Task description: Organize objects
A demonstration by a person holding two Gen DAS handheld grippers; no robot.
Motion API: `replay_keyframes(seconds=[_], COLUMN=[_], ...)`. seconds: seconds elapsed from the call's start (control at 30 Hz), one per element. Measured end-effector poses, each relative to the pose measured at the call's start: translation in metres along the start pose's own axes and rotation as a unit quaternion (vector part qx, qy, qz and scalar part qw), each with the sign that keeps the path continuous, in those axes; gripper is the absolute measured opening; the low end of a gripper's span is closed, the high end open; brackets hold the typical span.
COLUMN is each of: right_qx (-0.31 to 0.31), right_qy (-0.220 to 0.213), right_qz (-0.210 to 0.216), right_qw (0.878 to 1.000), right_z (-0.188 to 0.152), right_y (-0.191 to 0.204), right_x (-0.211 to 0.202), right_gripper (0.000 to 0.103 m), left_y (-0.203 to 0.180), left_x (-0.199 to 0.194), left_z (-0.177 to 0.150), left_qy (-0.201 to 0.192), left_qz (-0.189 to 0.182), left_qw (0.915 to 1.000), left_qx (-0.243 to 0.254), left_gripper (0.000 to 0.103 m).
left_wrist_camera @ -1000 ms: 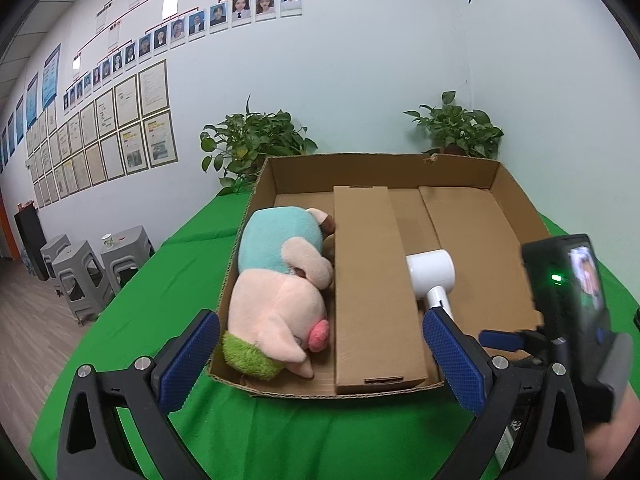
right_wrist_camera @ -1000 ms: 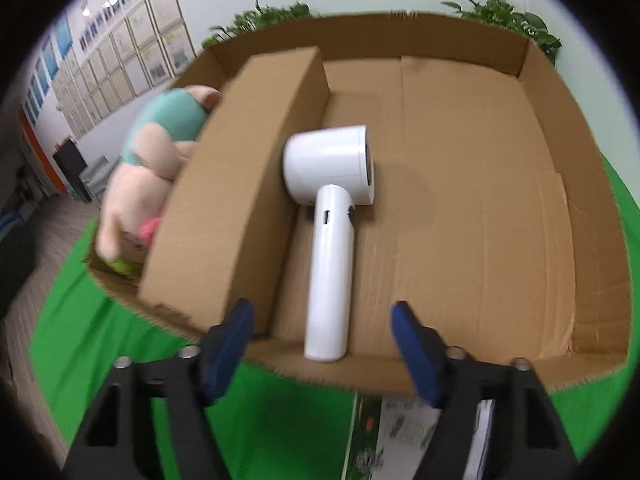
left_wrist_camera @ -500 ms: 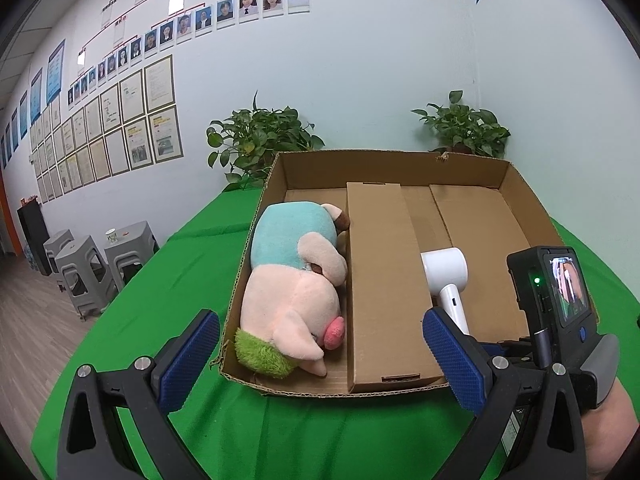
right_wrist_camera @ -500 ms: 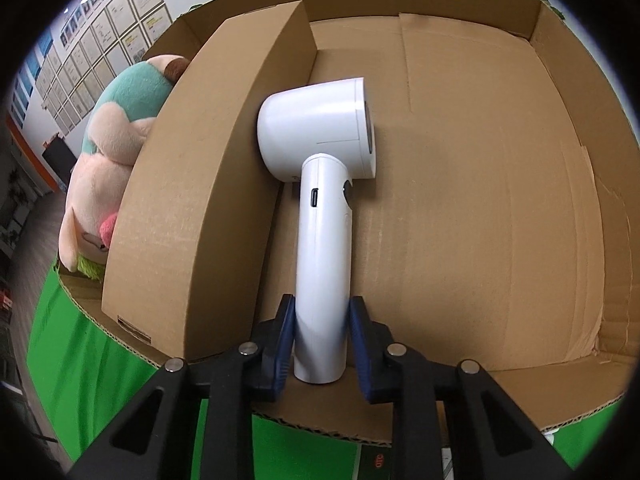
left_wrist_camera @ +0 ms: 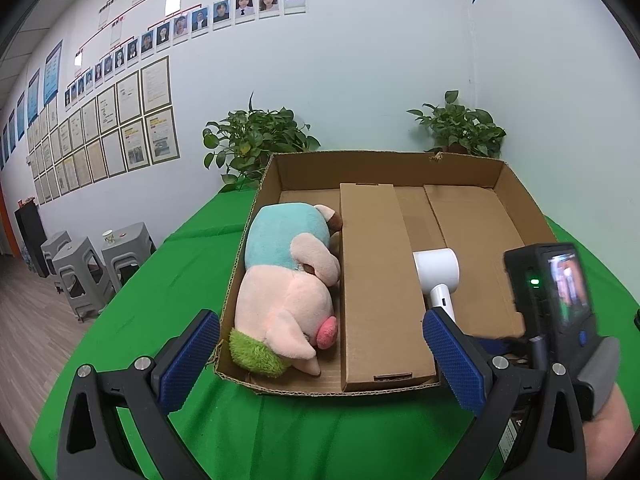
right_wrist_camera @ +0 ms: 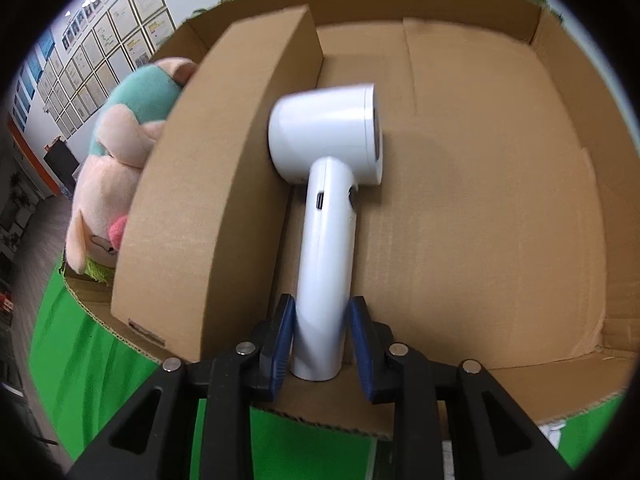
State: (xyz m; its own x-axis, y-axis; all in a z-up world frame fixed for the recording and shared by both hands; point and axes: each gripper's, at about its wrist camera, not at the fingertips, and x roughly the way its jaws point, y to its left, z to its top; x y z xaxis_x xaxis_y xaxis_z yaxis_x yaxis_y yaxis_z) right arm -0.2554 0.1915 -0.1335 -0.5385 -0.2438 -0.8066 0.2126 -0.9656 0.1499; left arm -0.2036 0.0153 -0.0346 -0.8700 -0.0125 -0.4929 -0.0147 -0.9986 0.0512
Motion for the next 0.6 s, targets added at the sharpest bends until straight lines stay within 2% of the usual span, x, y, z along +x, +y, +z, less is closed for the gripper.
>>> replay_keyframes(seconds=[0.03, 0.07, 0.1, 0.17, 0.33, 0.47, 0.5, 0.6], right_qx=[-0.010, -0.019, -0.023, -0.030, -0.027, -0.041, -0.042, -0.039], right_qy=[-0.013, -0.027, -0.038, -0.060, -0.088, -0.119, -0.123, -0.129], right_qz=[-0.015, -0.025, -0.033, -0.047, -0.058, -0.064, -0.064, -0.062], right_qw=[1.000, 0.999, 0.998, 0.997, 0.994, 0.990, 0.989, 0.989], right_z=[-0.003, -0.002, -0.004, -0.014, -0.029, -0.027, -0.017, -0.017], right_y=[0.002, -0.001, -0.001, -0.004, -0.018, -0.020, -0.022, -0.031], right_x=[-0.008, -0.015, -0.021, -0.037, -0.061, -0.080, -0.083, -0.096], right_gripper=[0.068, 0.079, 0.085, 0.086, 0.102, 0.102, 0.102, 0.102], left_y=[0.000, 0.000, 0.001, 0.000, -0.009, -0.019, -0.022, -0.034], left_x=[0.000, 0.001, 0.002, 0.003, 0.006, 0.009, 0.010, 0.015], left_z=[0.000, -0.001, -0.001, -0.002, -0.007, -0.013, -0.015, -0.021], left_qy=[0.003, 0.006, 0.010, 0.012, 0.016, 0.026, 0.031, 0.050], left_qz=[-0.007, -0.013, -0.018, -0.018, -0.021, -0.040, -0.048, -0.078], left_qw=[1.0000, 0.9999, 0.9998, 0.9997, 0.9996, 0.9989, 0.9984, 0.9956], left_qx=[0.000, -0.002, -0.007, -0.009, 0.000, 0.004, 0.005, 0.003], left_gripper=[0.102, 0.102, 0.102, 0.102, 0.102, 0.102, 0.102, 0.102])
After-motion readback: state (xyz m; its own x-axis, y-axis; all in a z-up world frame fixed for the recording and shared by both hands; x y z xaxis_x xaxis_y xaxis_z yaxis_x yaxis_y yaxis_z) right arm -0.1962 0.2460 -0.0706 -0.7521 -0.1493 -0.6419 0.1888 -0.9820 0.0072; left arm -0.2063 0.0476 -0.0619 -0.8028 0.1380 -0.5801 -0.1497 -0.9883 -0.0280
